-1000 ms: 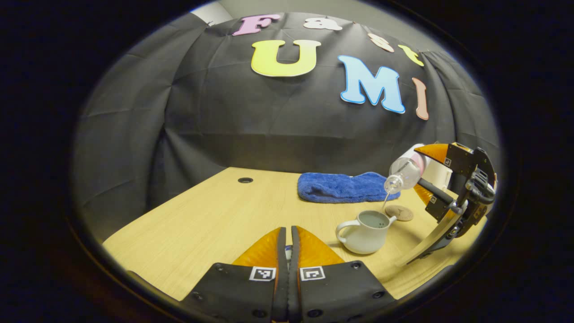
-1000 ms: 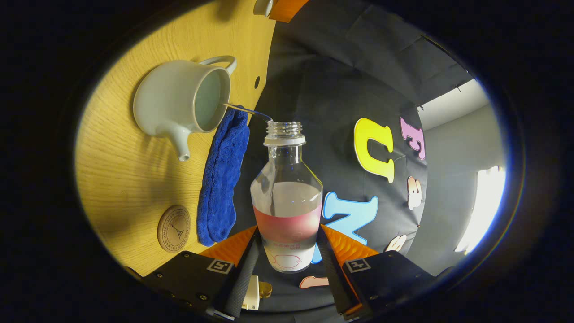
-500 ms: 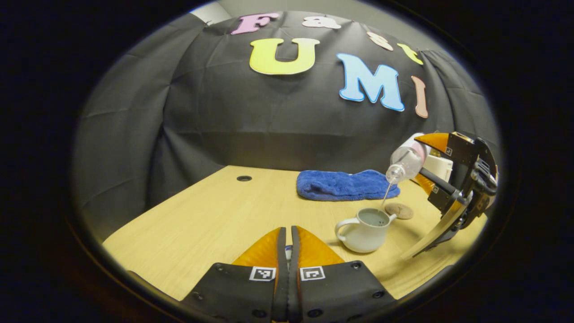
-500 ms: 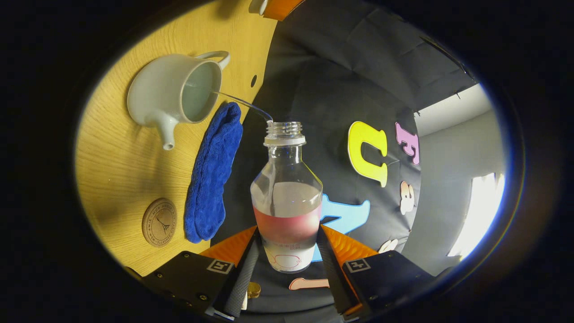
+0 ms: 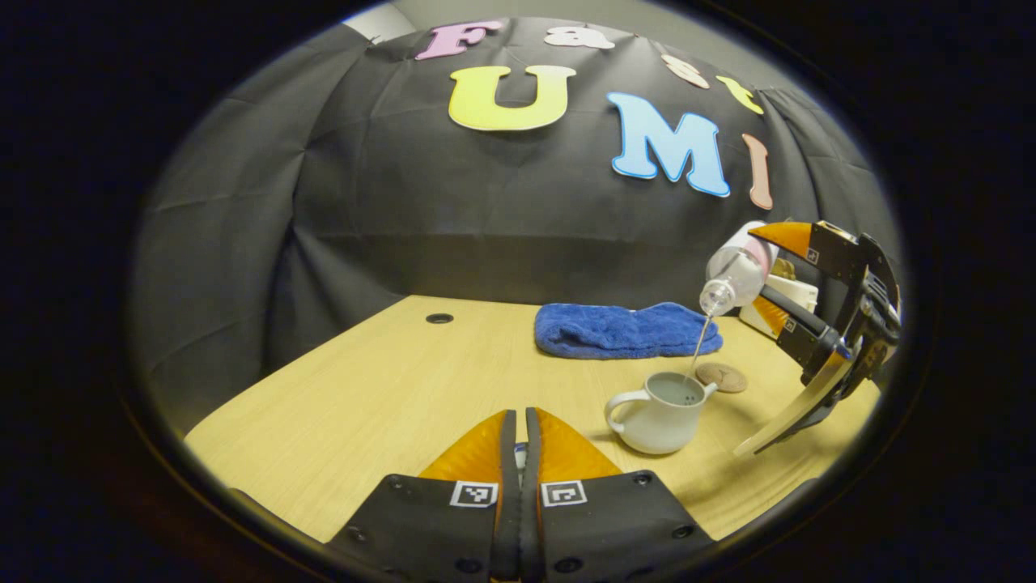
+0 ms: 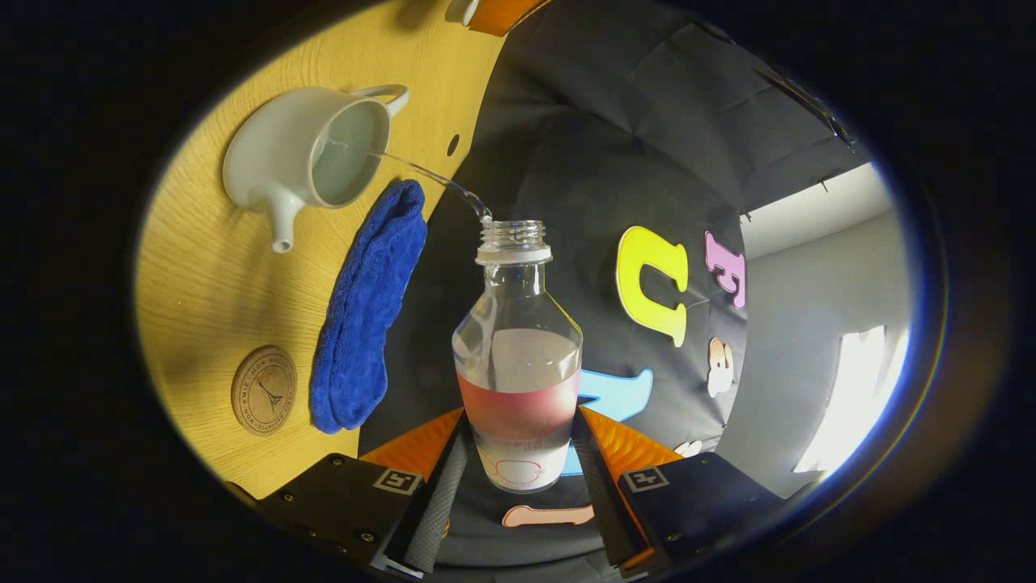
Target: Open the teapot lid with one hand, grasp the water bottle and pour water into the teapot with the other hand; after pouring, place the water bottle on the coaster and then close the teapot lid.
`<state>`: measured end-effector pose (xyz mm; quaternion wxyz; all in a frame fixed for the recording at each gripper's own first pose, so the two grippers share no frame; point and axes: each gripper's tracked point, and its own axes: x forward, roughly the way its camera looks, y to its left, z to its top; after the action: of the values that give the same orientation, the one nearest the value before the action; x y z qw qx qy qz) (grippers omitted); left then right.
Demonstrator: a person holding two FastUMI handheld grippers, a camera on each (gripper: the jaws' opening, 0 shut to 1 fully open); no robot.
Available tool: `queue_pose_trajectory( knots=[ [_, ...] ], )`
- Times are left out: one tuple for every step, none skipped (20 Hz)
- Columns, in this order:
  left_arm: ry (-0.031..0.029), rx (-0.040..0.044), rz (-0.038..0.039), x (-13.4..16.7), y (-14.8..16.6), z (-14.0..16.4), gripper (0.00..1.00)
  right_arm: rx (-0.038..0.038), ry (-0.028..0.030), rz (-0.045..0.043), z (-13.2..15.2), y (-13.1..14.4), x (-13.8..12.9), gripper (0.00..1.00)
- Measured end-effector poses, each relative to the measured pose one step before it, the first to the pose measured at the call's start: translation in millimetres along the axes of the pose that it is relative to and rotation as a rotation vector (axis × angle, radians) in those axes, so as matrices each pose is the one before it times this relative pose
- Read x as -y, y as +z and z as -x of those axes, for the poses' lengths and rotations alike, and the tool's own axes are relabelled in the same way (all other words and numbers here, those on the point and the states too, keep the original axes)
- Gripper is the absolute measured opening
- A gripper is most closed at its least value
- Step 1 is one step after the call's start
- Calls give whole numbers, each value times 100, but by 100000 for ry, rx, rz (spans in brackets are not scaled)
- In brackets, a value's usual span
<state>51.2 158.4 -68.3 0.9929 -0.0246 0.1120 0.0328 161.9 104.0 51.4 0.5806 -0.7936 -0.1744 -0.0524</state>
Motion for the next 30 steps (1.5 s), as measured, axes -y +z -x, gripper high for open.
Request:
queue_pose_trajectory(
  knots=[
    [-66,-133,47,11,-29,-61,6,188,-258,78,-78,0,222,75],
    [-78,-112,18,96,-44,-20,6,36,-352,106,-16,-65,103,75],
    [-84,-184,-119,73,12,-126,6,306,-684,478,-14,27,206,75],
    [-65,-115,-163,32,-133,92,7,216,-847,677,-241,18,356,75],
    [-16,-114,-124,35,45,-3,7,71,-775,529,-45,-22,302,75],
    [-66,-116,-52,-20,-64,41,7,171,-297,197,-175,-52,79,75],
    [-106,-103,22,36,-63,-32,7,58,-224,-23,-61,-26,12,75],
    [34,-126,66,61,-192,-35,7,25,-265,126,-90,-62,59,75],
    [-128,-187,13,47,52,-49,5,145,-559,307,-17,8,147,75],
    [-42,-151,47,-36,-152,27,6,-17,-687,525,-68,-38,197,75],
    [23,-110,-27,17,121,-19,7,121,-816,800,-43,-29,159,75],
    [9,-164,13,-68,-209,-7,6,158,-794,769,-133,-42,281,75],
    [3,-85,104,-61,2,-2,7,-8,-633,703,0,-22,153,72],
    [-15,-45,99,2,-88,37,6,152,-485,747,-64,-87,49,75],
    [92,-83,43,-48,56,-7,7,121,-632,816,-31,-6,123,75],
    [56,-144,54,-71,-149,-26,6,236,-688,961,-203,-52,92,75],
    [71,-86,88,-66,80,-42,7,235,-810,988,-47,-5,120,75],
    [-15,-129,-4,-4,-148,24,7,335,-806,988,-92,-25,183,72],
    [118,160,-69,-8,61,14,7,200,-632,1059,18,43,93,75],
    [3,-116,-21,-50,-64,20,6,430,-703,1030,-38,-20,118,75],
    [-20,-33,-31,-70,139,46,6,353,-868,1326,48,52,179,75],
    [2,-32,-37,175,-116,-73,6,541,-705,1218,10,22,120,75],
    [-5,-100,-50,-17,-15,-25,6,348,-92,756,64,22,116,75],
    [24,-26,-56,-16,28,-34,6,533,132,649,-10,54,-71,75],
    [8,19,-74,8,-93,4,6,186,322,421,103,121,-156,75],
    [49,-30,-79,-26,96,8,6,448,468,255,24,42,-406,75],
    [38,-33,-84,-16,63,-52,6,241,-96,570,40,28,-320,75],
    [73,-82,-104,73,-34,72,6,433,-126,835,-66,42,4,75],
    [40,-77,-94,62,-132,-40,7,597,-253,1014,206,57,-52,75],
    [-42,-75,-101,22,19,7,7,893,-405,1125,-52,231,-59,75]
  ],
)
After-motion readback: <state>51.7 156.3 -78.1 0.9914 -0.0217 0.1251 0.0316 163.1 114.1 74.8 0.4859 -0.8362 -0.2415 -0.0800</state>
